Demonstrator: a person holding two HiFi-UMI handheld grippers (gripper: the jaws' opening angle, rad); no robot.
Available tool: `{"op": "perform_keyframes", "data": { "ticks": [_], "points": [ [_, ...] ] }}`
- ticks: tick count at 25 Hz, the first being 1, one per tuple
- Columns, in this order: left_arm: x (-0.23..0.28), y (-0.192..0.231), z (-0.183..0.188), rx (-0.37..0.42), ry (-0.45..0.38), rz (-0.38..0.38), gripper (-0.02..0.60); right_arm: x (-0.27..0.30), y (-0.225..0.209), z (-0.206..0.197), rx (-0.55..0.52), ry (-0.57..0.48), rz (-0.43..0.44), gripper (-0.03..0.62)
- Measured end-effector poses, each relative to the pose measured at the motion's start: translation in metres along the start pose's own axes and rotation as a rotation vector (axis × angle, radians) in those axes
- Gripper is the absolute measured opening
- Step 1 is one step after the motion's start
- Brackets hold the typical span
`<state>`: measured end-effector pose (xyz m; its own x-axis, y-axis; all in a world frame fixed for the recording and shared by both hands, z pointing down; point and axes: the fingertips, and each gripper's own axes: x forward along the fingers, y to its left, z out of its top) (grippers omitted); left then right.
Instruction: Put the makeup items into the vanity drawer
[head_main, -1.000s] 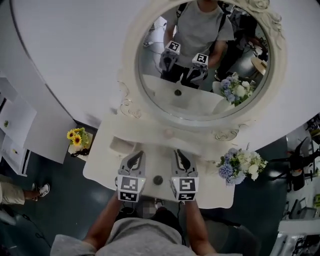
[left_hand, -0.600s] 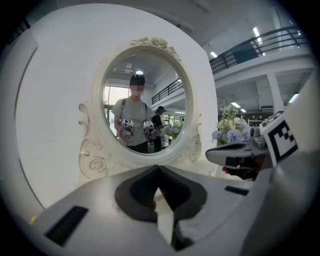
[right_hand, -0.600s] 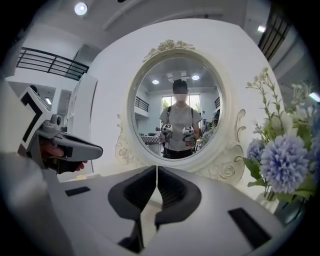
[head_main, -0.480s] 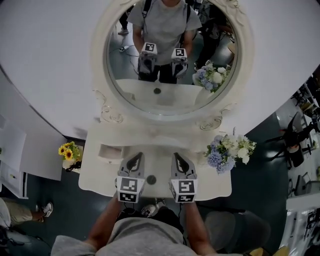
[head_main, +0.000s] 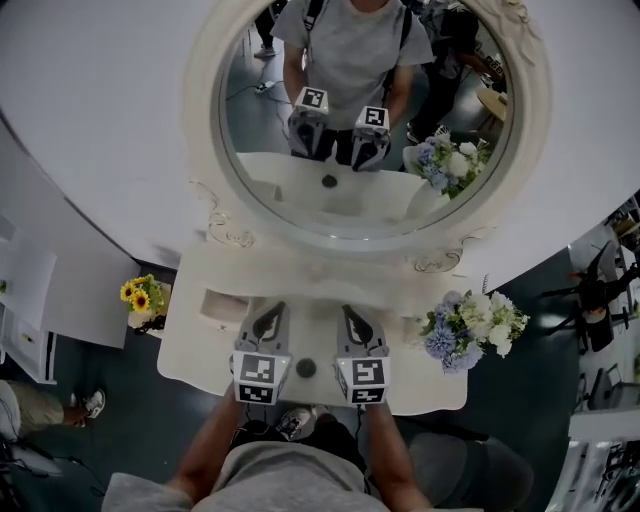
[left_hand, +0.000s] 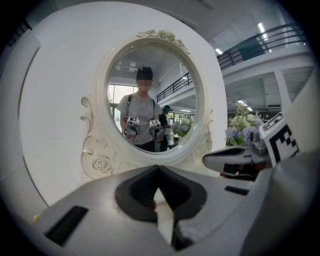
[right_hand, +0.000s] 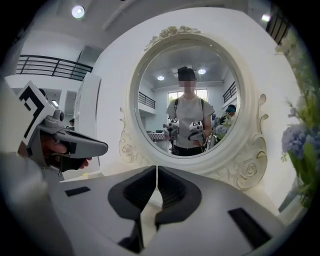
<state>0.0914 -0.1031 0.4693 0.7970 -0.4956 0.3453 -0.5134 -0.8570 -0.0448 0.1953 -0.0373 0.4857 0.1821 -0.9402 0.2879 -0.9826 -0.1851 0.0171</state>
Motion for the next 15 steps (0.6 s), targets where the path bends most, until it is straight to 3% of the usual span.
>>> {"op": "perform_keyframes", "data": {
  "ticks": [15],
  "points": [
    [0.056,0.031,-0.04,-0.07,0.103,0.089,0.0,0.089,-0.004,-0.035,-0.021,0.097,0.146,0.023]
  ]
}}
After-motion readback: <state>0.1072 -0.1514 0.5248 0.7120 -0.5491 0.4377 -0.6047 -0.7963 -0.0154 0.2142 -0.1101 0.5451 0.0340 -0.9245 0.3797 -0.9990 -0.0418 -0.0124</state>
